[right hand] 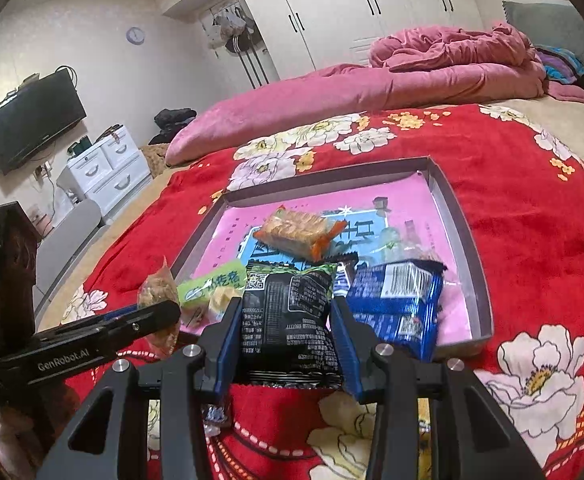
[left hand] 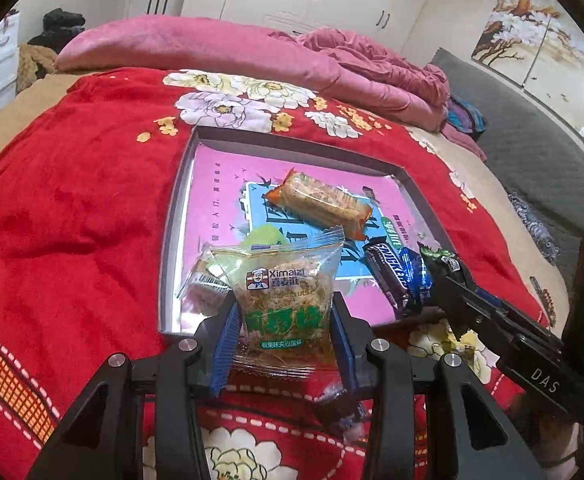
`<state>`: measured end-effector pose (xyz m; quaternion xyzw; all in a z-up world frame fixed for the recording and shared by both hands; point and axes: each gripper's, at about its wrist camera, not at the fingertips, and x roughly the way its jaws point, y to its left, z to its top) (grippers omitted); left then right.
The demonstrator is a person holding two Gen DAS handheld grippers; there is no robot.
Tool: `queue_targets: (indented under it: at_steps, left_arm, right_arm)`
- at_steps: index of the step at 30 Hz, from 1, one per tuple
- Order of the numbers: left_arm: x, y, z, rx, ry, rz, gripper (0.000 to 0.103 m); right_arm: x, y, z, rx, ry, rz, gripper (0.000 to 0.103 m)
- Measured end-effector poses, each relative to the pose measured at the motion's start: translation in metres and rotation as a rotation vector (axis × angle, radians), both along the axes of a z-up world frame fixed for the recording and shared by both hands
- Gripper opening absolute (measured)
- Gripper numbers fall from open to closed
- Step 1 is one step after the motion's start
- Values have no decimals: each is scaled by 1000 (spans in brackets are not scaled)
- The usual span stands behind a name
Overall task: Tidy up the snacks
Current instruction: 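Lower the pastry bag into the tray with the left tool while the right tool lowers the black pack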
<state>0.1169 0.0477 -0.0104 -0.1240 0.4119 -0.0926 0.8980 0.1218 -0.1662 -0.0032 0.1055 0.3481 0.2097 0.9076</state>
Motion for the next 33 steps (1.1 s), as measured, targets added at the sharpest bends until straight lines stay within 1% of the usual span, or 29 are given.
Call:
queue_targets:
  at_steps: [7,14,17,21,26,33]
  left_arm:
    - [9,-10,-3,37,-4,-20,44]
    - [16,-11,-6,33,3,-14,44]
    - [18,-10,-7,20,7,-12,44]
    - [21,-12,-7,24,3,-8,44]
    - [25,-13,-8,26,2,0,44]
    - [28,-14,-9,27,3,-4,45]
  right_arm:
    - [12,4,-7,-21,18,-1,43]
    - [21,4,-12,-52,22,-13,43]
    - [24,6,-12,-82,11,-14,43]
    - [29,9,-15,-121,5,-17,43]
    - [34,8,-17,-130,2,-18,44]
    - [35,9,-16,-117,-1,-1,44]
